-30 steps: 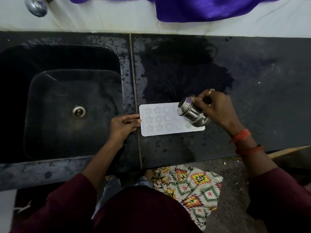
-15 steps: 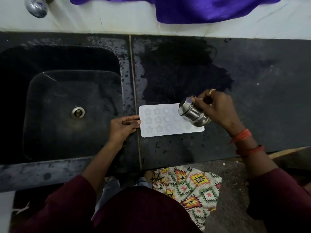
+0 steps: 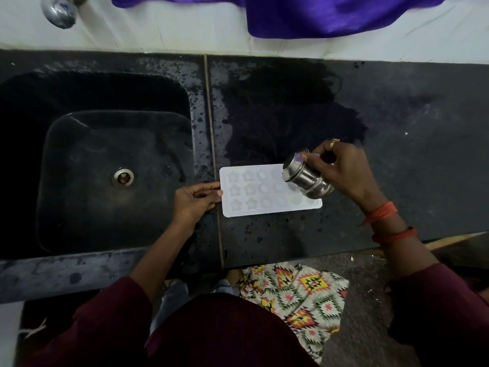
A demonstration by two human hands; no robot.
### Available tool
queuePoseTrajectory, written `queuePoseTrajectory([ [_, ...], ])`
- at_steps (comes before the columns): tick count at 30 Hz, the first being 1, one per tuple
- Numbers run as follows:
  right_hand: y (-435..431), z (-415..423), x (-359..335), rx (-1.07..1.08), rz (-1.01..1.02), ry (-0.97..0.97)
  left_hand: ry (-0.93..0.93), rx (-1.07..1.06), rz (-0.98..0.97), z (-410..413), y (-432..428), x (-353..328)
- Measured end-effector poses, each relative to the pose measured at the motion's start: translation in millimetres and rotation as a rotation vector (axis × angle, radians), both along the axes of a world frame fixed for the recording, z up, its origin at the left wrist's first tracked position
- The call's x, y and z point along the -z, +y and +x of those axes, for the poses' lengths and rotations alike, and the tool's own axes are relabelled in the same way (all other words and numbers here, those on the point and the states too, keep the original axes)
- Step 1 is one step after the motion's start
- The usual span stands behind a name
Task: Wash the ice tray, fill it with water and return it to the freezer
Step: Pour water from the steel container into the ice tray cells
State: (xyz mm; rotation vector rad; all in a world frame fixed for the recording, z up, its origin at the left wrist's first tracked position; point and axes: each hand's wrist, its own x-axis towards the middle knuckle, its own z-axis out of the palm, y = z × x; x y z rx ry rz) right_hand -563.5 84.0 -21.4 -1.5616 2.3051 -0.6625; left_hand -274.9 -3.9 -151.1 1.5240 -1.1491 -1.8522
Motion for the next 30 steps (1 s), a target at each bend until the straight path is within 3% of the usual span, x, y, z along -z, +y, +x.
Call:
queuePoseTrajectory([
  [30,38,16,2,0.060,-0.037,-0.055,-0.038,0.028,0.004,0,0,-5],
])
